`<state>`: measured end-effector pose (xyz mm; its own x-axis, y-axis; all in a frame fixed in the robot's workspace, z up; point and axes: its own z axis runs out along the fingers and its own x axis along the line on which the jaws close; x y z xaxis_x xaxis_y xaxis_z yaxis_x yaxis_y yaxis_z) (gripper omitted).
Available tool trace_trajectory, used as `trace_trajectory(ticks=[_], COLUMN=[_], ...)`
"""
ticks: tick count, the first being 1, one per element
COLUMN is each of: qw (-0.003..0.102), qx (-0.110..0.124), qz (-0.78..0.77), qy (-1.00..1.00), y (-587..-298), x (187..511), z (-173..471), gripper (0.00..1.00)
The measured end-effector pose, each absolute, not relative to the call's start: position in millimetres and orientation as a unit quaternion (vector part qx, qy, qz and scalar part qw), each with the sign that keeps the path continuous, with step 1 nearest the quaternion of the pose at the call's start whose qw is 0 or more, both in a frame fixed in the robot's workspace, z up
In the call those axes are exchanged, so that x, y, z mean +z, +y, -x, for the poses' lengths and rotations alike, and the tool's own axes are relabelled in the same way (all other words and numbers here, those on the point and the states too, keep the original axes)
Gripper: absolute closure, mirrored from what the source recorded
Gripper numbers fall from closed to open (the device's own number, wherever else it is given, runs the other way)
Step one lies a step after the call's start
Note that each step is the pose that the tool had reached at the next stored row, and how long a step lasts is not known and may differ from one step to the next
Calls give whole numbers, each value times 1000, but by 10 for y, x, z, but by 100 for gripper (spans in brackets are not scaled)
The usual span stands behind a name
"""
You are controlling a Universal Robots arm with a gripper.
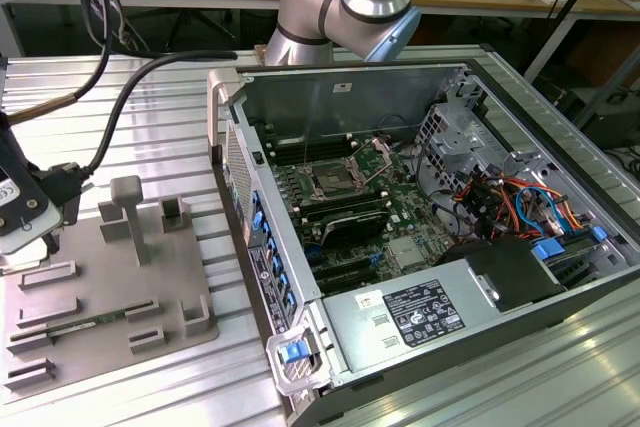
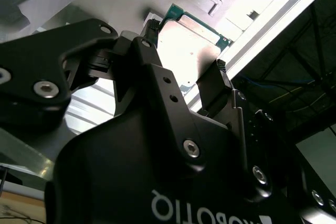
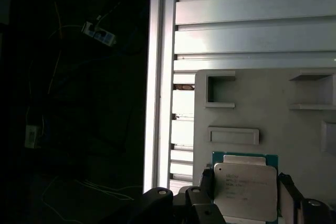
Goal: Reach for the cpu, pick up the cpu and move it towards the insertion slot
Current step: 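Pick up the cpu and move it towards the insertion slot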
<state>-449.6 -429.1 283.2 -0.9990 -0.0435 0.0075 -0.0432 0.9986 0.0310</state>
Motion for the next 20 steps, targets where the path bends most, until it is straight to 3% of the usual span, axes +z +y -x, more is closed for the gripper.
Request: trace_trajectory(ticks=[20], qw=[5], qx=[-15], qz=[-22], qy=[-1000], y=[-4291], x=[2899], z=[4496], gripper=[45])
